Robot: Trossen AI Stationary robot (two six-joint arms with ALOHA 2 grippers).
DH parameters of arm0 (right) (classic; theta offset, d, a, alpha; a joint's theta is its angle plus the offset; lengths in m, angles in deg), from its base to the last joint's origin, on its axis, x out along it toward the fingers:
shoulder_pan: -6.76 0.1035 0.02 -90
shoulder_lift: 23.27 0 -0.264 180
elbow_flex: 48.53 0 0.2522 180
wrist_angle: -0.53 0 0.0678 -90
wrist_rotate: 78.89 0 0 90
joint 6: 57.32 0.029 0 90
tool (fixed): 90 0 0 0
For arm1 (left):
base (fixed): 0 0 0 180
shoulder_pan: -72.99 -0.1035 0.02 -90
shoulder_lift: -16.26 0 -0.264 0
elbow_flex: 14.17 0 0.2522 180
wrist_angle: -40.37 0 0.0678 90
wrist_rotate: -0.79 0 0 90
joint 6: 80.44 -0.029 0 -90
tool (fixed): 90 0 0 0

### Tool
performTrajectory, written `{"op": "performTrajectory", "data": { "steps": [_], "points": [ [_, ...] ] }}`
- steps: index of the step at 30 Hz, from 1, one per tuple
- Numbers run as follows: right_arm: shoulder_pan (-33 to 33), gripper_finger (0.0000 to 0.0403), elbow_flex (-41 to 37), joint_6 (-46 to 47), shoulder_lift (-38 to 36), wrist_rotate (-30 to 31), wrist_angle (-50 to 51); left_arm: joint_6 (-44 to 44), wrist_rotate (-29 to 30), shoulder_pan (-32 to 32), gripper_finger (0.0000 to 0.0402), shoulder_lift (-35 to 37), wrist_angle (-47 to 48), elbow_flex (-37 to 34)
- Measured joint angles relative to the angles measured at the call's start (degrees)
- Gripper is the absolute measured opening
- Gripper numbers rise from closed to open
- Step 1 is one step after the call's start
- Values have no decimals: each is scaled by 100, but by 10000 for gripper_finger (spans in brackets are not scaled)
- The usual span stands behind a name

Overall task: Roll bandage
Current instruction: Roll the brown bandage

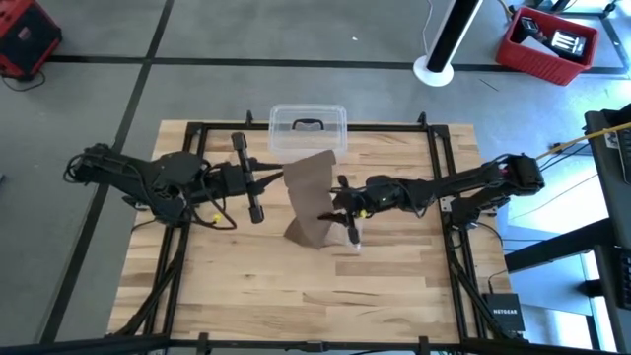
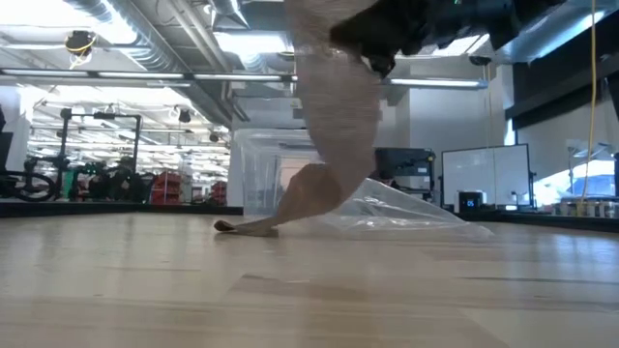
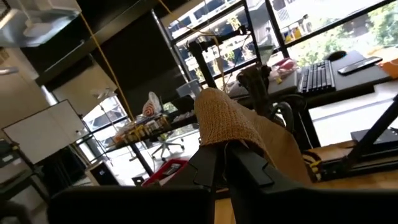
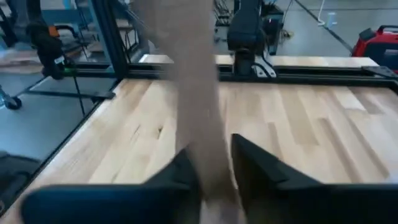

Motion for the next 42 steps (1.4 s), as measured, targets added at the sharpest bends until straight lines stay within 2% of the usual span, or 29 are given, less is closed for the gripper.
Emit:
{"op": "performTrajectory", "data": {
  "steps": [5, 10, 12, 14, 16, 19, 22, 25, 29, 31, 32, 35, 38, 42],
  "points": [
    [0, 184, -9, -531, -828, 324, 1246, 1, -183, -6, 15, -4, 154, 0],
    [0, 232, -35, -500, -1452, 352, 1588, 37, -73, -11, 15, -2, 168, 0],
    [4, 238, -212, -491, -1478, 290, 1000, 129, -52, -11, 15, -33, 217, 0],
    [4, 237, -493, -421, -1367, 260, -7, 165, 32, -11, 15, -64, 318, 0],
    [2, 234, -748, -359, -1132, 388, -1055, 253, 52, -8, 15, -100, 396, 0],
    [0, 229, -877, -351, -792, 616, -2086, 376, 58, 0, 15, -128, 600, -2],
    [0, 227, -692, -351, -503, 613, -2463, 488, 58, 0, 15, -186, 728, -2],
    [0, 227, -423, -351, -186, 592, -2419, 470, 7, 0, 15, -297, 755, -2],
    [0, 225, -118, -349, 92, -219, -2390, 473, -54, 0, 15, -416, 834, -2],
    [7, 216, -4, -348, 130, -744, -2381, 455, 75, 5, 15, -424, 880, -2],
    [7, 208, 23, -348, 130, -806, -2383, 455, 140, 5, 15, -424, 891, -2],
    [5, 171, 104, -354, 128, -586, -2381, 433, 182, 5, 15, -397, 878, -2],
    [-4, 114, 192, -354, 128, -384, -2409, 429, 191, 4, 15, -391, 968, -2],
    [98, 18, 197, -320, -51, -701, -2325, 415, 474, -2, 15, -342, 1296, -2]
  ]
}}
